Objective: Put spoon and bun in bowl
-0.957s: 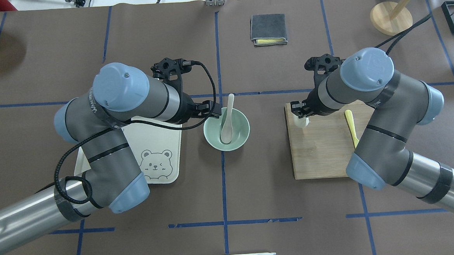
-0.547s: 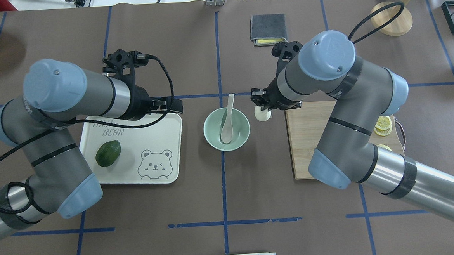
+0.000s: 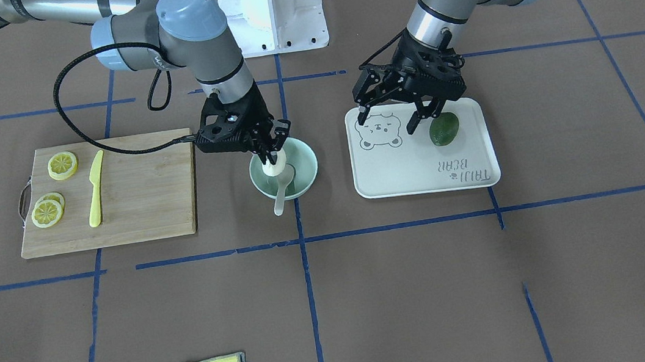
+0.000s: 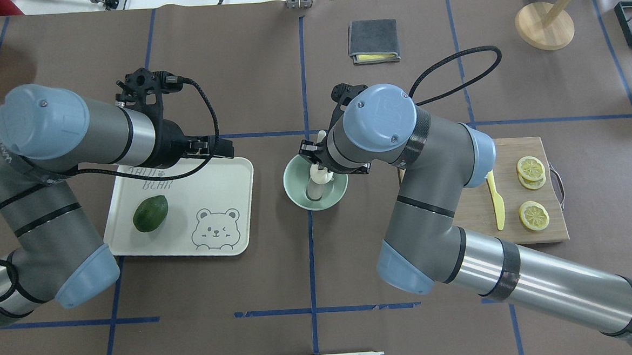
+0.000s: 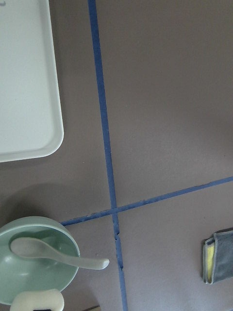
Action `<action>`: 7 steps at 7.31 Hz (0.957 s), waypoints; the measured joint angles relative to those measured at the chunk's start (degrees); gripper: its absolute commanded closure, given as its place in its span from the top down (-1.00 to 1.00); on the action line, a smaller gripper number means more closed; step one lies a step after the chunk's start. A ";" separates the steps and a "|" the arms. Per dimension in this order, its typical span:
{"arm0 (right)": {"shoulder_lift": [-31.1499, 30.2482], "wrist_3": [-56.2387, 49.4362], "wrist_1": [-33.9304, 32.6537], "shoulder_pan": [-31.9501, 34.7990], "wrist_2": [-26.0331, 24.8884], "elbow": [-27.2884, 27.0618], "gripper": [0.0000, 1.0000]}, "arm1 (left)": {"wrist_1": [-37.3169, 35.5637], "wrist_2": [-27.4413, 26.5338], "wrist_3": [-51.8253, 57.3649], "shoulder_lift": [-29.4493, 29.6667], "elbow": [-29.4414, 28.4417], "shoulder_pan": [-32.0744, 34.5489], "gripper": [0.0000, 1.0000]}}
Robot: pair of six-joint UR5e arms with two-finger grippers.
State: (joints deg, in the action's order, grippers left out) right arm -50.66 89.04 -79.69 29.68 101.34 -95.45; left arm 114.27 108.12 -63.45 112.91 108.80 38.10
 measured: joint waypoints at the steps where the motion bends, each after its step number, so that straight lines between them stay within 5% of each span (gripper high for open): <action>1: 0.18 0.48 0.04 -0.31 -0.86 0.21 1.00 | -0.03 -0.06 -0.08 -0.01 0.05 -0.01 0.98; 5: -1.80 0.56 0.08 0.88 -0.26 -2.50 1.00 | -0.01 0.02 0.08 -1.55 0.39 0.01 0.98; 7: -11.31 -5.36 0.06 6.86 7.19 -9.57 1.00 | 0.12 0.29 6.09 -7.14 2.74 2.98 0.98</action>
State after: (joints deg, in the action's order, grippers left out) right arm -61.97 83.68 -79.63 36.54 108.53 -105.02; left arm 114.39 108.41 -57.37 105.76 111.54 41.09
